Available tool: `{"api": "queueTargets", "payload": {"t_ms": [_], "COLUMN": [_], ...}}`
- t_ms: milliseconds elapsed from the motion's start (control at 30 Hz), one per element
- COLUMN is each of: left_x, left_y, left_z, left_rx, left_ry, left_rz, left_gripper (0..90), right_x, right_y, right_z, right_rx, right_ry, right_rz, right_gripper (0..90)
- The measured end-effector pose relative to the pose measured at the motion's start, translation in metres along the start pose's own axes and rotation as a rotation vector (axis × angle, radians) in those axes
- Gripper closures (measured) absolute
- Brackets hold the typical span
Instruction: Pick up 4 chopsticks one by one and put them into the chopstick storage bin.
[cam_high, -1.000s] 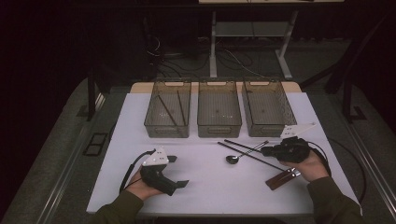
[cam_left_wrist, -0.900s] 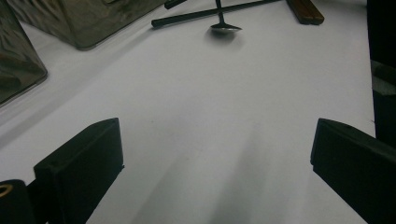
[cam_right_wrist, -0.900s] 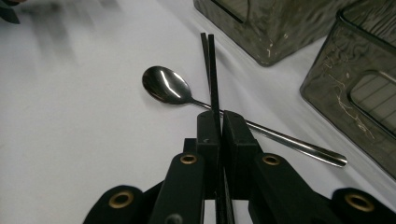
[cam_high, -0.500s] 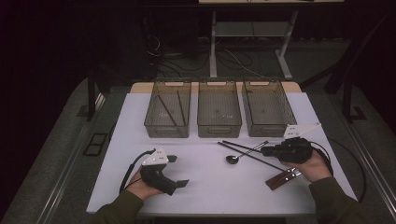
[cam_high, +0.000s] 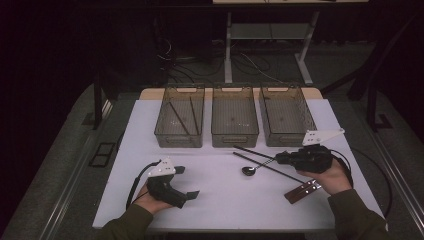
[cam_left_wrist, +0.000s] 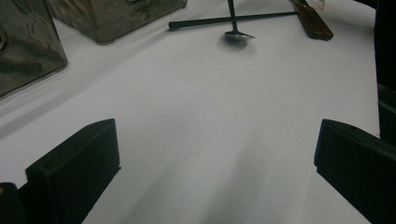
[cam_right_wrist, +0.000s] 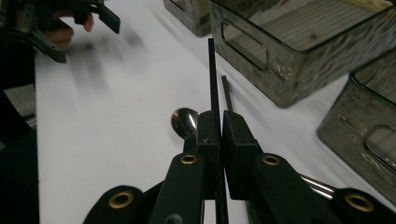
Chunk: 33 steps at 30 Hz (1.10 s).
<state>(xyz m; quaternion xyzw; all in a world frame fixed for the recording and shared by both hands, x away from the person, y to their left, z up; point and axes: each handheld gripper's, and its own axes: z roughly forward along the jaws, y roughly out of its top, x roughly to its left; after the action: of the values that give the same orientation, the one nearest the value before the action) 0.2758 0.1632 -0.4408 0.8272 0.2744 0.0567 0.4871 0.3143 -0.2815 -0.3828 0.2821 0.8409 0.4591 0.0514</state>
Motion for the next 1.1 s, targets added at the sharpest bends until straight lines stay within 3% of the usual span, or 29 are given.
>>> {"api": "queueTargets", "payload": {"t_ms": [333, 1100], "left_x": [0.000, -0.001], "left_y": [0.001, 0.003], "left_z": [-0.003, -0.002], "left_rx": [0.000, 0.000], "left_ry": [0.038, 0.037], "left_rz": [0.009, 0.024], "left_gripper": [0.0, 0.4], "right_x": [0.004, 0.016], "right_y": [0.012, 0.046], "right_z": [0.004, 0.035], "right_rx": [-0.045, -0.081], "right_ry": [-0.001, -0.036], "right_rz": [0.028, 0.043], "right_gripper": [85.5, 85.4]}}
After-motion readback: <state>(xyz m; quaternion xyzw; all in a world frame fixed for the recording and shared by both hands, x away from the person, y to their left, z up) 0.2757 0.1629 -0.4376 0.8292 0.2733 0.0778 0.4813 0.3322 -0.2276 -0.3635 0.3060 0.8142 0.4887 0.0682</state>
